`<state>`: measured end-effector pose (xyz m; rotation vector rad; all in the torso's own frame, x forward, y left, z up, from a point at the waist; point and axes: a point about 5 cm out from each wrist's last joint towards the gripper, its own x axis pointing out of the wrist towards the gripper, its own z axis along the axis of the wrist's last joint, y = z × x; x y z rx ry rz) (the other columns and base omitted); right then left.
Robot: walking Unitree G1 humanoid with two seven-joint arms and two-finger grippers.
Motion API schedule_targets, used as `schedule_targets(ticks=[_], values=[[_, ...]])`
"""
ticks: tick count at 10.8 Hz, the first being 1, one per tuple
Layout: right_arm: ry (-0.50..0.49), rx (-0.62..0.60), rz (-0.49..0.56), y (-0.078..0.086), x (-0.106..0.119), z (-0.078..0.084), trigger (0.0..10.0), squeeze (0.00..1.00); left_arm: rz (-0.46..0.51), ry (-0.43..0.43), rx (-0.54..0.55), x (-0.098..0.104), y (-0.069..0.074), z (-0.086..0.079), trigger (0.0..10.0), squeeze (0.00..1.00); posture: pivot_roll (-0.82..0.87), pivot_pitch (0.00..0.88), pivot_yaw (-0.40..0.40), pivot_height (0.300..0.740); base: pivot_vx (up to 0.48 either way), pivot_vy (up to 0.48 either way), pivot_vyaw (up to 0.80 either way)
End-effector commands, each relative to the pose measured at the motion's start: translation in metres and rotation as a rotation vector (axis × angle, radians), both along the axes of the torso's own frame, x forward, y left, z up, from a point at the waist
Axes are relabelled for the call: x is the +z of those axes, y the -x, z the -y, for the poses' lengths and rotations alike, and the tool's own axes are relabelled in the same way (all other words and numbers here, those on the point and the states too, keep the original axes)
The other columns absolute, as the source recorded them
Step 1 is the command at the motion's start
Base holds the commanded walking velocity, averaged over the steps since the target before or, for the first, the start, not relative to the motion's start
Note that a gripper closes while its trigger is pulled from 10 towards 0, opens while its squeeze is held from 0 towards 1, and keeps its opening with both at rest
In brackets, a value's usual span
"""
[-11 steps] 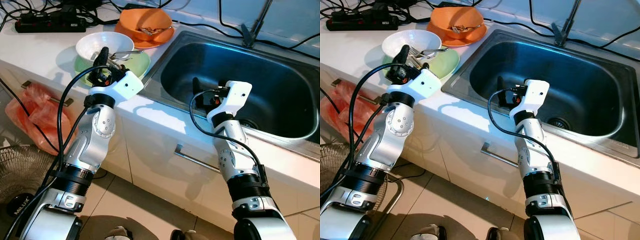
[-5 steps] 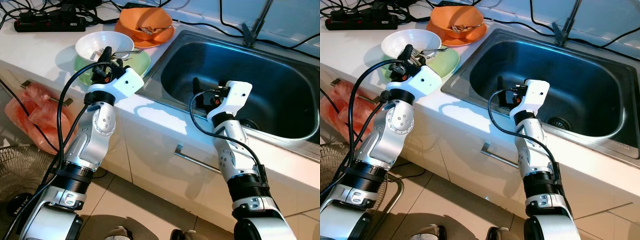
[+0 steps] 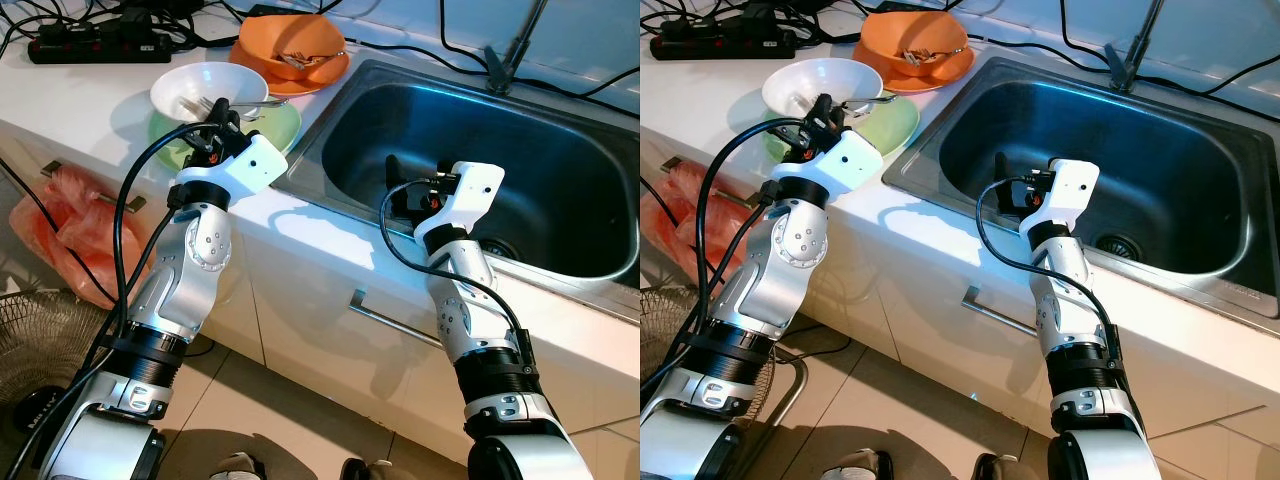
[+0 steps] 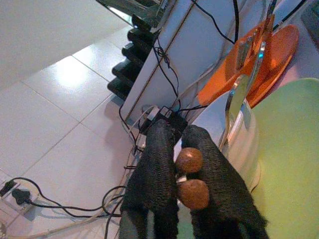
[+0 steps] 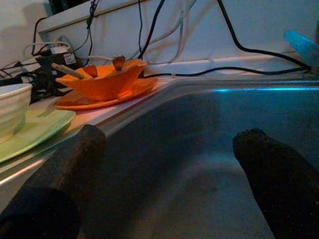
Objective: Kitchen organization
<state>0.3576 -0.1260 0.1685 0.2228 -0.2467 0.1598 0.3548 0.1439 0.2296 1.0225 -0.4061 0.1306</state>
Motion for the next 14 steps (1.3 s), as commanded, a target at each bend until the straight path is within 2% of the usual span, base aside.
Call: schedule_targets(ticks=[1,3,4,5,6,7,9,10,12,13,14], values=[[-0.004,-0.005,-0.018,0.0,-0.003,0.002,10.0,0.0,0.036,-0.002,-0.009,0.009,0.001,0.004,0.0,0.0,0.09,0.12,-0.033,0.74,0.0,0.0,0.0],[-0.005,-0.005,-0.02,0.0,-0.003,0.002,10.0,0.0,0.063,-0.009,-0.003,0.013,0.002,0.004,0.0,0.0,0.09,0.119,-0.034,0.74,0.0,0.0,0.0],[-0.006,-0.005,-0.021,-0.001,-0.003,0.002,10.0,0.0,0.092,-0.01,-0.006,0.017,0.004,0.005,2.6,0.0,0.09,0.12,-0.034,0.74,0.0,0.0,0.0],[-0.005,-0.005,-0.023,-0.001,-0.004,0.002,10.0,0.0,0.121,-0.018,-0.033,0.021,0.006,0.009,10.0,0.0,0.09,0.119,-0.034,0.74,0.0,0.0,0.0],[-0.005,-0.006,-0.023,-0.001,-0.004,0.002,10.0,0.0,0.148,-0.027,-0.072,0.024,0.008,0.015,10.0,0.0,0.09,0.118,-0.034,0.74,0.0,0.0,0.0],[-0.006,-0.006,-0.023,-0.001,-0.004,0.002,10.0,0.0,0.208,-0.036,-0.159,0.031,0.015,0.026,10.0,0.0,0.09,0.117,-0.035,0.74,0.0,0.0,0.0],[-0.006,-0.006,-0.023,-0.001,-0.004,0.002,10.0,0.0,0.304,0.01,-0.295,0.045,0.028,0.041,10.0,0.0,0.09,0.117,-0.036,0.74,0.0,0.0,0.0],[-0.005,-0.007,-0.022,-0.001,-0.004,0.002,10.0,0.0,0.363,0.098,-0.431,0.064,0.039,0.051,10.0,0.0,0.09,0.116,-0.037,0.74,0.0,0.0,0.0],[-0.003,-0.006,-0.023,-0.001,-0.004,0.002,10.0,0.0,0.364,0.271,-0.566,0.082,0.046,0.058,10.0,0.0,0.09,0.115,-0.036,0.74,0.0,0.0,0.0],[0.001,-0.008,-0.018,-0.001,-0.004,0.001,10.0,0.0,0.276,0.54,-0.725,0.087,0.047,0.066,10.0,0.0,0.09,0.113,-0.034,0.74,0.0,0.0,0.0],[0.003,-0.012,-0.01,-0.001,-0.003,0.002,10.0,0.0,0.233,0.64,-0.766,0.085,0.045,0.067,10.0,0.0,0.09,0.113,-0.033,0.74,0.0,0.0,0.0]])
